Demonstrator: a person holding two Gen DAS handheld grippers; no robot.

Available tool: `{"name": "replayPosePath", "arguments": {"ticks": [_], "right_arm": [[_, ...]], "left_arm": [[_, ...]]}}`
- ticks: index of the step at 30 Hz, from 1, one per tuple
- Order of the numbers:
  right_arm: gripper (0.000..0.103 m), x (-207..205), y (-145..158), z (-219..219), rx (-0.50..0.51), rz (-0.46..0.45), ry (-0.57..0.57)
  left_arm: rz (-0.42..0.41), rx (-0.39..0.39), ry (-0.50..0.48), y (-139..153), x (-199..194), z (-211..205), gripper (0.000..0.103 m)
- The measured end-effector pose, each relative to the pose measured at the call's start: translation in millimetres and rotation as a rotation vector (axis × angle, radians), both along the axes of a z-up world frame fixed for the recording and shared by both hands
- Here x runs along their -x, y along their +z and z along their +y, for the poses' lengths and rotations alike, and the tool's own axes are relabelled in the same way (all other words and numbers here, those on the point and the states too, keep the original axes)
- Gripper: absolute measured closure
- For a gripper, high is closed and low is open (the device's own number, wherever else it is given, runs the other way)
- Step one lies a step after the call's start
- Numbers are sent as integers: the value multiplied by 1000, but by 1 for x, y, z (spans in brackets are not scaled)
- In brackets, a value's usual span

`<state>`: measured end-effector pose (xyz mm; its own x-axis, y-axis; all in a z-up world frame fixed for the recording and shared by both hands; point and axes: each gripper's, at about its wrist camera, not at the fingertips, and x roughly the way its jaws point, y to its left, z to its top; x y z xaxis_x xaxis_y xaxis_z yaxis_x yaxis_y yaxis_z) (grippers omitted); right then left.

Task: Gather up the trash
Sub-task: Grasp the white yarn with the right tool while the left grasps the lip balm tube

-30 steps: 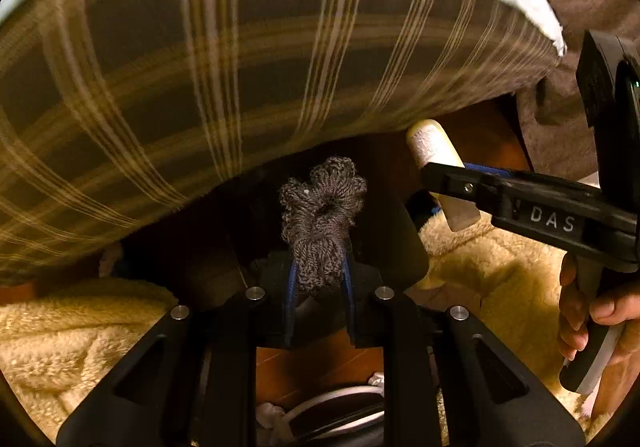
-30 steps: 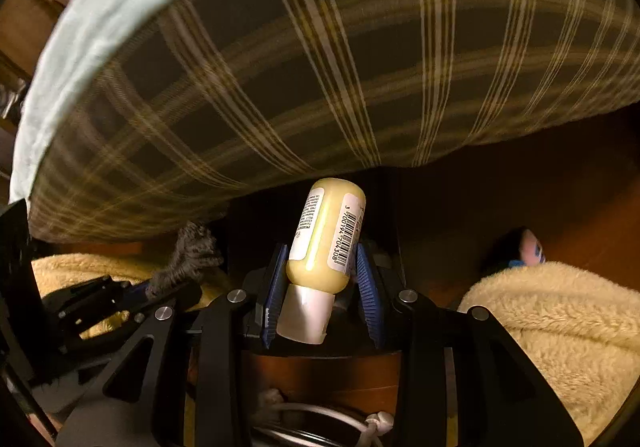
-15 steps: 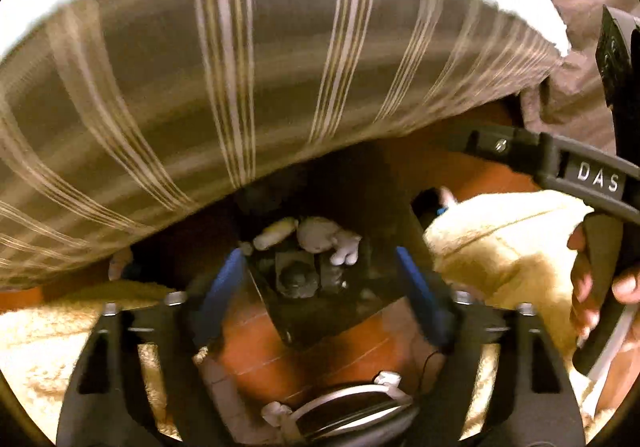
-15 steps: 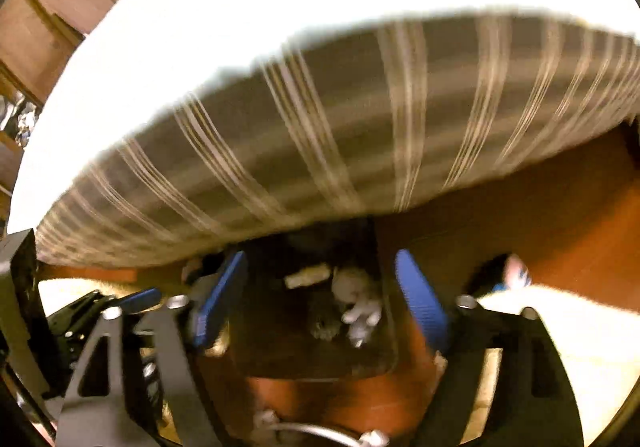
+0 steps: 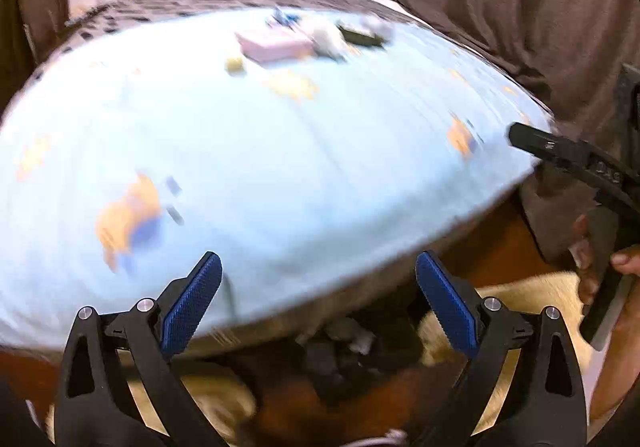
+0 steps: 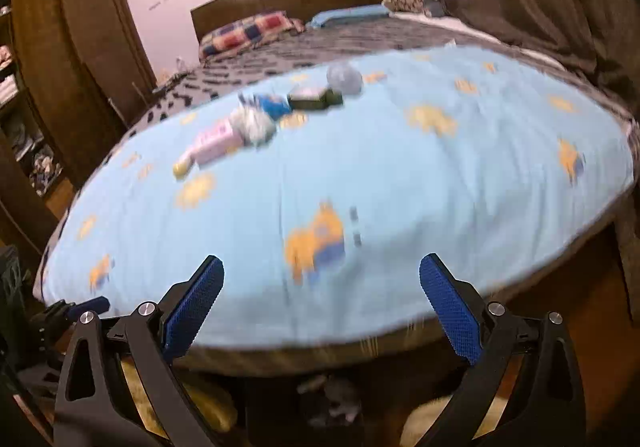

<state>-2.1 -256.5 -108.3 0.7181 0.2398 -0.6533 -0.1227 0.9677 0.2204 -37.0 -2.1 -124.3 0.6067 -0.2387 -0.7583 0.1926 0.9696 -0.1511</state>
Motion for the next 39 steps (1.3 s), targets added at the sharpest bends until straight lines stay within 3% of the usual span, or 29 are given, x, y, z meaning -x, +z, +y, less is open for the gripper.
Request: {"name": "replayPosePath", "arguments": {"ticks": [5,13,17,20,24,29,34,36,39], "right_arm": [[4,-41,21,21,10,-44,51],[6,-117,18,60,-51,-25,97],[22,-158,5,74,-109,29,119],[29,-179,-3,82,-125,51,126],[34,-199,-11,91,-168,86,140],[35,-221,-20,102,-169,117,141],[50,-236,-33,103,-214,162,135],[53,-235,-32,102,-215,156,133],[55,-228,-28,103,-186,142,132]], "left_arm": [[-37,-36,61,15,-48,18,10],[-36,-56,123,16,-123,39,15],[-14,-50,126,13,-154,46,27],[-11,-43,122,10,-173,46,31],[9,-37,112,3,-196,44,43],[15,-52,108,-4,-218,42,47],[24,-57,101,-6,-230,45,67],[23,-59,100,-6,-231,47,84],[23,-63,95,-4,-228,48,84]]}}
